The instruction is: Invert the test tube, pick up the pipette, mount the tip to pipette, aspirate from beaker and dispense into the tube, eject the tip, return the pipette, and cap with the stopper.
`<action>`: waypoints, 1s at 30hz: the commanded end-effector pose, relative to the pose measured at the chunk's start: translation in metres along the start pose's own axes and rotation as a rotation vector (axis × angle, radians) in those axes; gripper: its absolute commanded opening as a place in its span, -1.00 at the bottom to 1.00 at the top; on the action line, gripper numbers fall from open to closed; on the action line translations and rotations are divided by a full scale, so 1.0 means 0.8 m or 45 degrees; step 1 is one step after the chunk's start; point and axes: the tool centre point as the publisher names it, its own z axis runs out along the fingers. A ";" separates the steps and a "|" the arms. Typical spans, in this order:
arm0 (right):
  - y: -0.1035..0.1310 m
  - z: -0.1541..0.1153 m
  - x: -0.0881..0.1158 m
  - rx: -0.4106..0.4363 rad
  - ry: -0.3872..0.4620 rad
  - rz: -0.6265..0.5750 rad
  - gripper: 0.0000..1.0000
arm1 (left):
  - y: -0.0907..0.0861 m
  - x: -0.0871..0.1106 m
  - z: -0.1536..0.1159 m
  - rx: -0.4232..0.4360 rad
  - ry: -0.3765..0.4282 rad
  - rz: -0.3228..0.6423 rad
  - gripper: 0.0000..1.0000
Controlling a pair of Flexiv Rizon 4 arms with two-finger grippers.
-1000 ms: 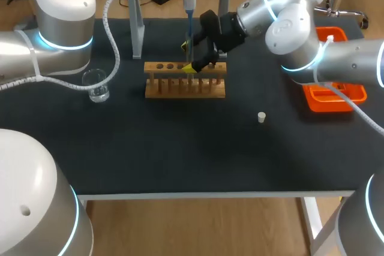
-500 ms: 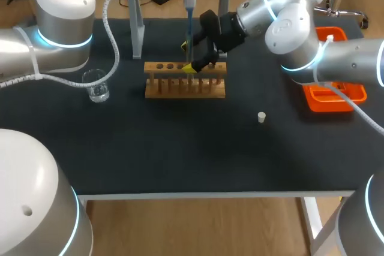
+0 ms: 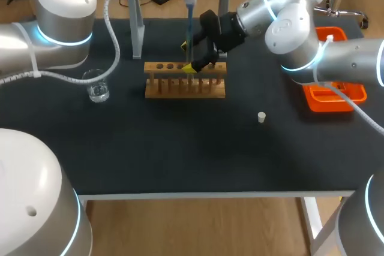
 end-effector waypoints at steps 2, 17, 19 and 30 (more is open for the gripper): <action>0.000 0.000 -0.001 0.003 0.003 0.000 1.00 | -0.007 0.003 -0.002 -0.006 -0.014 0.006 -1.00; 0.000 0.000 -0.001 0.003 0.003 0.000 1.00 | -0.026 0.001 -0.003 -0.008 -0.027 0.021 -1.00; 0.000 0.000 -0.001 0.003 0.003 0.000 1.00 | -0.028 0.000 -0.003 -0.005 -0.025 0.021 -1.00; 0.000 0.000 -0.001 0.003 0.003 0.000 1.00 | -0.033 0.003 -0.004 0.005 -0.023 0.005 -1.00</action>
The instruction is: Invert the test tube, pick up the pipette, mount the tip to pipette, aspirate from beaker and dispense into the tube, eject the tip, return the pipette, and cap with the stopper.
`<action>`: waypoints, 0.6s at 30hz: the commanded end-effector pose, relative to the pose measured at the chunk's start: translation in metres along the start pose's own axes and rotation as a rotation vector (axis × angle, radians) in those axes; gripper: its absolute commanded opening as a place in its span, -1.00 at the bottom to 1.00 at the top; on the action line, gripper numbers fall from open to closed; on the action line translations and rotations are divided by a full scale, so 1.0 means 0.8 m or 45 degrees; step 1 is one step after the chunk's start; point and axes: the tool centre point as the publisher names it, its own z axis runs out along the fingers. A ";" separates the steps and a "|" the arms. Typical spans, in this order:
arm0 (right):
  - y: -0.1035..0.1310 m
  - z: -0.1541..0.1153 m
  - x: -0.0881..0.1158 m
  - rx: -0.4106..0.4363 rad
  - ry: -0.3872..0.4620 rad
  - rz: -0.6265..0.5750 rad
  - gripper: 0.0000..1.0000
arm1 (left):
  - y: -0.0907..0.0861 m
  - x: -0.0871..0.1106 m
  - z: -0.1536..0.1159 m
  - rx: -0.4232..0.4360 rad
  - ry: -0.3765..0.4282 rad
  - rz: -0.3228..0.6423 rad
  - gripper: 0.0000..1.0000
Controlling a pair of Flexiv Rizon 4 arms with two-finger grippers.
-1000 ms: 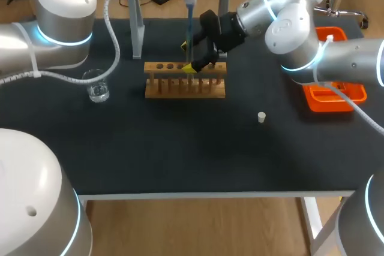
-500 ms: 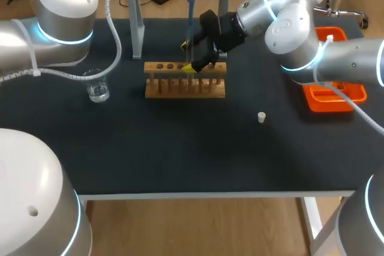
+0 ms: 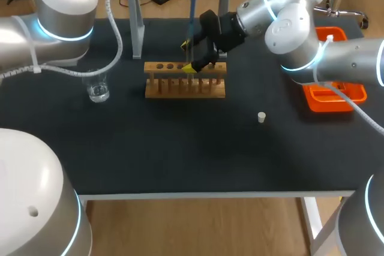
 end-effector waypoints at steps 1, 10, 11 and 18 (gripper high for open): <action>0.000 -0.001 -0.001 0.003 0.002 0.000 1.00 | -0.004 0.001 -0.003 0.001 -0.005 -0.001 -1.00; 0.000 -0.001 -0.001 0.003 0.002 0.000 1.00 | -0.009 0.007 -0.008 0.013 -0.018 -0.001 -1.00; 0.000 -0.001 -0.001 0.003 0.002 0.000 1.00 | -0.010 0.008 -0.008 0.012 -0.018 -0.002 -1.00; 0.000 -0.001 -0.001 0.003 0.002 0.000 1.00 | -0.016 0.012 -0.011 0.007 -0.027 0.004 -1.00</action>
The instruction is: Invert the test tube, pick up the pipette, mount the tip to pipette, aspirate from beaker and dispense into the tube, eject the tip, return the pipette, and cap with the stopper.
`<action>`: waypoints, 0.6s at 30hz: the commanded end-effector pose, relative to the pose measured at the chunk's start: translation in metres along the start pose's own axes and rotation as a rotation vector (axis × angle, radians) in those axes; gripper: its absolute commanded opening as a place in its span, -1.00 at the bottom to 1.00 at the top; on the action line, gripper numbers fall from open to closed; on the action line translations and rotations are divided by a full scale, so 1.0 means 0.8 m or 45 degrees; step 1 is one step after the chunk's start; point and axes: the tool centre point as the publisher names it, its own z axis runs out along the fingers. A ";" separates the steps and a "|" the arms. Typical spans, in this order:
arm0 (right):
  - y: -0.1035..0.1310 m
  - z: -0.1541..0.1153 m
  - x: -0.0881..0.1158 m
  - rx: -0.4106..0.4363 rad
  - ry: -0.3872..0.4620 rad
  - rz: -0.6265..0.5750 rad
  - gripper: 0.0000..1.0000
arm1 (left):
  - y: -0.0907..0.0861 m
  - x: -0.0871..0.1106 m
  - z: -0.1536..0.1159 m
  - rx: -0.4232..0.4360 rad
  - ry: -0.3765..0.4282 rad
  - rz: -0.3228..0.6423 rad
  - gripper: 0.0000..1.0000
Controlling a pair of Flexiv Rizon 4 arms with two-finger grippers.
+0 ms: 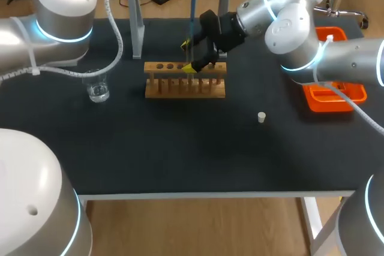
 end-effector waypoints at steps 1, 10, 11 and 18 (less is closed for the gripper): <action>0.000 -0.001 -0.001 0.003 0.003 0.000 1.00 | -0.005 0.004 -0.004 -0.009 -0.010 0.000 -1.00; 0.000 -0.001 -0.001 0.003 0.003 0.000 1.00 | -0.015 0.009 -0.007 0.012 -0.020 0.000 -1.00; 0.000 -0.001 -0.001 0.003 0.003 0.000 1.00 | -0.016 0.009 -0.007 0.013 -0.020 -0.001 -1.00; 0.000 -0.001 -0.001 0.003 0.003 0.000 1.00 | -0.022 0.011 -0.010 0.002 -0.029 0.001 -1.00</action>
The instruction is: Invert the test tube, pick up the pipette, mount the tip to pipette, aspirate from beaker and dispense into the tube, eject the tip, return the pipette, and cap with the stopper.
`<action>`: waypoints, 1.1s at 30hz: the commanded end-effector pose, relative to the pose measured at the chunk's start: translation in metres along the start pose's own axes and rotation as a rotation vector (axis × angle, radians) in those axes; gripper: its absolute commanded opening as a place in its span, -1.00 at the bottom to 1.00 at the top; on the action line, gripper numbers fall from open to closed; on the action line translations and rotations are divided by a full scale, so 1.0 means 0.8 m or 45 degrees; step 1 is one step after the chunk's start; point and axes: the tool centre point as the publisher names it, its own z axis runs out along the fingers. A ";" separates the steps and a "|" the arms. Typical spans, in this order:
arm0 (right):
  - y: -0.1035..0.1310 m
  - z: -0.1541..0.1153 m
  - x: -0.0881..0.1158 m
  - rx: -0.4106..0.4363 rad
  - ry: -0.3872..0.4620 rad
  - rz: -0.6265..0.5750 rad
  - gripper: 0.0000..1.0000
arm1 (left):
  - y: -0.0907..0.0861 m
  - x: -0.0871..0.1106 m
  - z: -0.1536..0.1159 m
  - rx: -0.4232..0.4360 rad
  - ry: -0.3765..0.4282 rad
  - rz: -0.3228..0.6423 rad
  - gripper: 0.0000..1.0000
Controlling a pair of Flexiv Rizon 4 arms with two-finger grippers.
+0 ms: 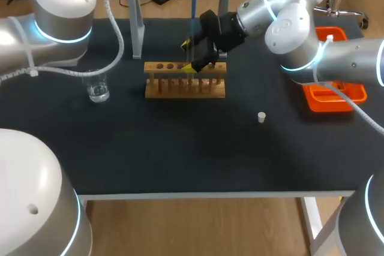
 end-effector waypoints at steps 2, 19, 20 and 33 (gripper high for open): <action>0.000 -0.001 -0.001 0.003 0.003 0.000 1.00 | -0.006 0.003 -0.003 -0.010 -0.012 0.001 -1.00; 0.000 -0.001 -0.001 0.003 0.003 0.000 1.00 | -0.018 0.013 -0.031 -0.013 -0.081 0.028 -1.00; 0.000 -0.001 -0.001 0.003 0.003 0.000 1.00 | -0.017 0.013 -0.034 -0.013 -0.084 0.028 -1.00; 0.000 -0.001 -0.001 0.003 0.003 0.000 1.00 | 0.016 0.041 -0.074 -0.015 -0.142 0.011 -1.00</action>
